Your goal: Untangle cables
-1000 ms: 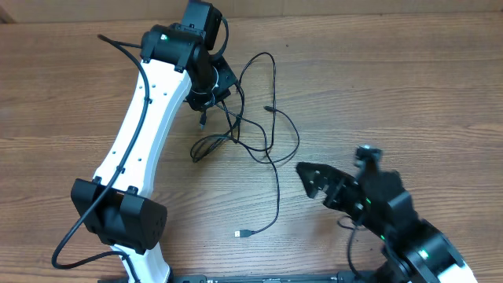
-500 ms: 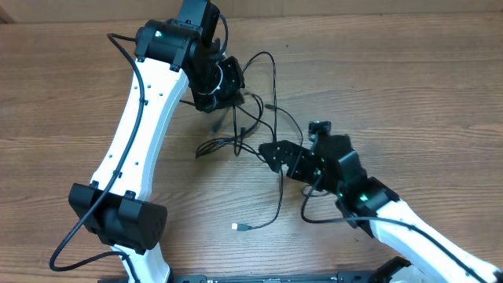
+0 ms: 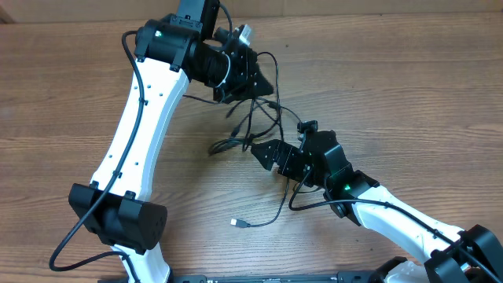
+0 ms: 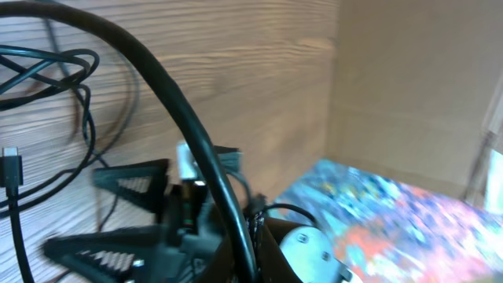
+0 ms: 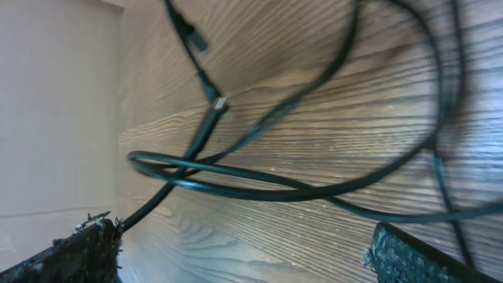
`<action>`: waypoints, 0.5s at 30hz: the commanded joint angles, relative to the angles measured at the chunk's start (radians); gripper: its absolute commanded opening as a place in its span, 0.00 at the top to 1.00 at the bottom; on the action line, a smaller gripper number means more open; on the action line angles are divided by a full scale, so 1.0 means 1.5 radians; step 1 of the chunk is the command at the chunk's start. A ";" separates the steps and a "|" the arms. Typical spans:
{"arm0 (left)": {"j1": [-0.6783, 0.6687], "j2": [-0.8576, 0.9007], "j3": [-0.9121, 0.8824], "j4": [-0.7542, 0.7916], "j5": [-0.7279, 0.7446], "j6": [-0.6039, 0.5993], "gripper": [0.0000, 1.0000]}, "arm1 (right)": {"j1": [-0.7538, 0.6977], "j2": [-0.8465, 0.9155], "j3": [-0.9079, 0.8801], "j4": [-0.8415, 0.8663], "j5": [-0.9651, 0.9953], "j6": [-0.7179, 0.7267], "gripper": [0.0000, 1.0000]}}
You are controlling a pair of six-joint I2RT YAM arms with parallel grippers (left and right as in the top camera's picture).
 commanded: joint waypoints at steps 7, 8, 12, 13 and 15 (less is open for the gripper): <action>0.003 -0.017 0.020 0.135 0.189 -0.057 0.96 | -0.001 0.005 0.000 -0.007 0.005 0.003 0.04; 0.005 -0.017 0.020 0.151 0.196 -0.072 0.96 | -0.001 0.008 0.000 -0.014 0.012 0.005 0.05; 0.017 -0.018 0.020 0.192 0.222 -0.105 0.96 | -0.001 0.023 0.000 -0.071 0.069 0.043 0.06; 0.023 -0.019 0.020 0.196 0.223 -0.105 0.96 | -0.001 0.027 0.000 -0.085 0.083 0.045 0.06; 0.035 -0.026 0.020 0.194 0.221 -0.097 0.96 | -0.001 0.033 0.000 -0.100 0.090 0.041 0.05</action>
